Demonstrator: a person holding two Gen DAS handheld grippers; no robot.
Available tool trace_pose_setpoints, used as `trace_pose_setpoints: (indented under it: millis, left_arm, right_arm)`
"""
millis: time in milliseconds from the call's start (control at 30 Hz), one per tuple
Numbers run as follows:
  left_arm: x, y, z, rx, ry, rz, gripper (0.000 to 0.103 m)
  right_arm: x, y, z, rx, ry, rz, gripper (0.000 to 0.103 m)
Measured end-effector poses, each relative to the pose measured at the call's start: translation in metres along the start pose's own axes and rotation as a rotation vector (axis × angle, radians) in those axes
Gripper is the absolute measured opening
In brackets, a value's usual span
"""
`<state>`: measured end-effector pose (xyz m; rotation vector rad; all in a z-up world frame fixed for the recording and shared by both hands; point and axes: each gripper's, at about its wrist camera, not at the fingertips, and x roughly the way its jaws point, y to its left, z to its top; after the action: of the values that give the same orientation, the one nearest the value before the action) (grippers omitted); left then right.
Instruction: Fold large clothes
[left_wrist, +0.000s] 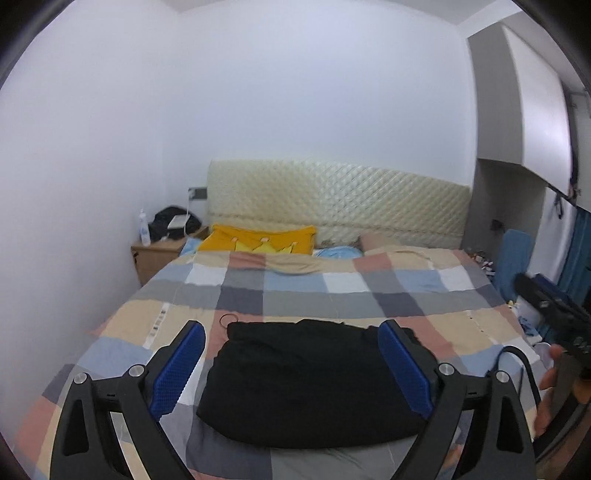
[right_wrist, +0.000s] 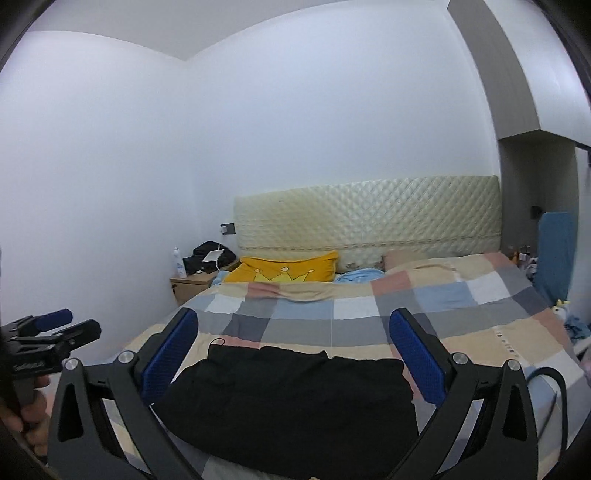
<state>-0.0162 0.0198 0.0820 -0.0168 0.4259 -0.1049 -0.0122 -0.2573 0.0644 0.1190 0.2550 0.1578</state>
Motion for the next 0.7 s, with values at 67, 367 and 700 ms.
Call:
trace_pose_setpoints:
  millis: [67,367,700]
  left_arm:
    - [-0.019,-0.006,-0.006,0.006,-0.034,0.022,0.096]
    - [-0.035,-0.022,-0.035,0.043,-0.01,0.063,0.1]
    - [-0.011,-0.005,-0.072,-0.034,0.125,0.099,0.1]
  right_arm:
    - [-0.007,0.005,-0.008,0.022,0.007,0.016,0.103]
    - [-0.033,0.018,-0.042,-0.022,0.064,-0.026,0.103]
    - [-0.041,0.013,-0.081,0.038,0.133,-0.049,0.103]
